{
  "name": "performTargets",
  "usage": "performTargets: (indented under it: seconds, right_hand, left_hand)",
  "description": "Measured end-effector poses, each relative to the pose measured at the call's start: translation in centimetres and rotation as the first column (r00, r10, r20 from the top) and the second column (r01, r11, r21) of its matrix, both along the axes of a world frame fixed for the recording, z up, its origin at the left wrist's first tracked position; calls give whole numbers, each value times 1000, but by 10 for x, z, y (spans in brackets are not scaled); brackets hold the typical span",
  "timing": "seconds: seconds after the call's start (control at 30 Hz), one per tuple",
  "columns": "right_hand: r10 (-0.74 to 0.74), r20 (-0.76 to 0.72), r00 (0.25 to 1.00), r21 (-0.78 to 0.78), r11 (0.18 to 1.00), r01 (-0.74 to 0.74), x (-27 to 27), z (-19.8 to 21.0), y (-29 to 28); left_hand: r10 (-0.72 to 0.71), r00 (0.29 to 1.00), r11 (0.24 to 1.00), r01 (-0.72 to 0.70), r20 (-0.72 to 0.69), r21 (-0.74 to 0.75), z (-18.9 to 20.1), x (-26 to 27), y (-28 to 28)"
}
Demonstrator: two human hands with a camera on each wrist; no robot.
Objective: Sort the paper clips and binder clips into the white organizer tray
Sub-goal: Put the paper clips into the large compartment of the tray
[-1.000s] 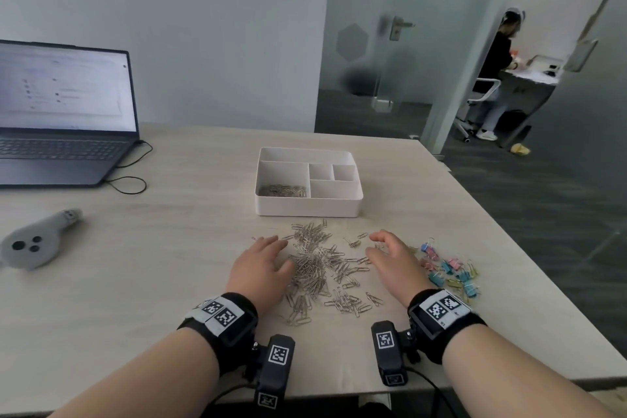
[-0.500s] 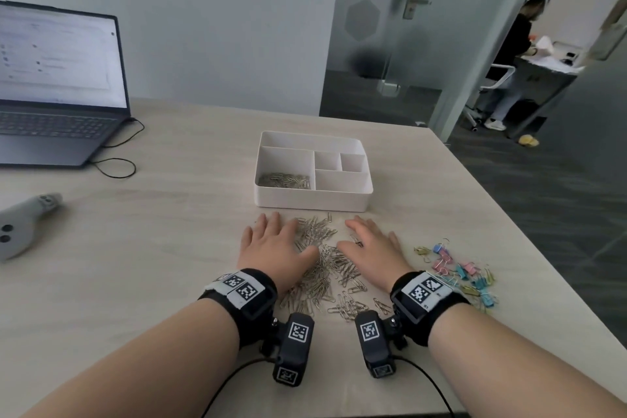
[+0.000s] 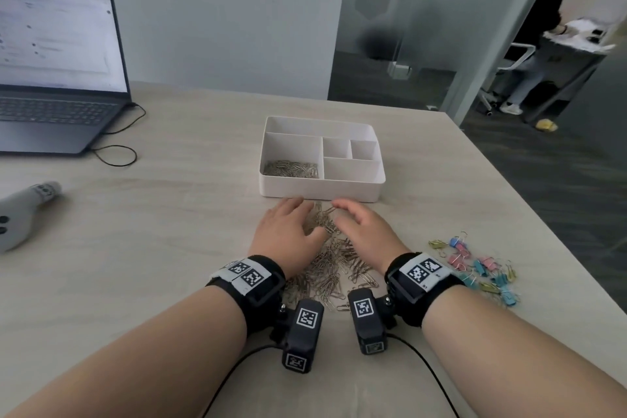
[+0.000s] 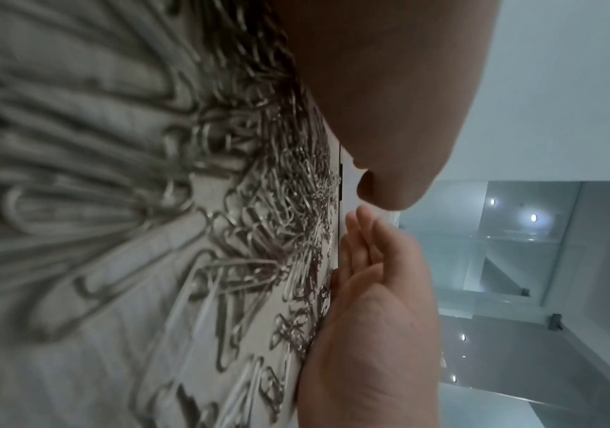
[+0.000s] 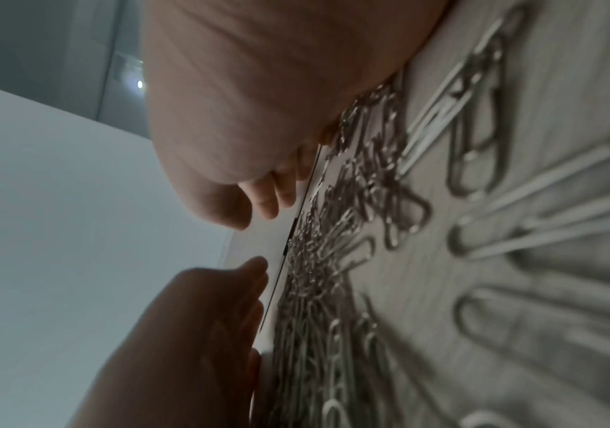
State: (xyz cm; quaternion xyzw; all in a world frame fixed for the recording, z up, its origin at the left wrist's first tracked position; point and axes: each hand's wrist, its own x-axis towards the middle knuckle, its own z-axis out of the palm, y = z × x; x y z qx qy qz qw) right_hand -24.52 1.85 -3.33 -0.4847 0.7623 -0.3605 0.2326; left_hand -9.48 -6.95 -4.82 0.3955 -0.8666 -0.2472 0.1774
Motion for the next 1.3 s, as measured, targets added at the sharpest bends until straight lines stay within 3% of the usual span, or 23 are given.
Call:
performTargets:
  seconds: [0.13, 0.3, 0.47, 0.53, 0.73, 0.87, 1.03, 1.3]
  right_hand:
    - [172, -241, 955, 212, 970, -121, 5, 9, -3]
    - [143, -90, 986, 198, 972, -123, 4, 0, 1]
    - [99, 158, 982, -10, 995, -98, 5, 0, 10]
    - [68, 196, 978, -56, 997, -58, 5, 1, 12]
    - [-5, 246, 969, -130, 991, 38, 1, -2, 11]
    - [-3, 262, 965, -150, 988, 44, 1, -2, 11]
    - [-13, 276, 961, -152, 987, 57, 3, 1, 15]
    - [25, 217, 976, -52, 999, -14, 20, -1, 32]
  left_hand:
    - [-110, 968, 993, 117, 226, -18, 2, -1, 3]
    - [-171, 964, 985, 169, 201, 25, 6, 4, 5]
    - [-135, 990, 985, 138, -38, 100, 3, 11, 3]
    - [-122, 990, 988, 128, -64, 90, 3, 11, 3]
    - [-196, 959, 980, 196, 203, 20, 4, 0, 3]
    - [-206, 944, 978, 210, 256, 12, 4, -3, 2]
    - [-230, 963, 973, 224, 141, 51, 9, 4, 5]
    - [-233, 961, 925, 266, -149, 270, 15, 27, 25]
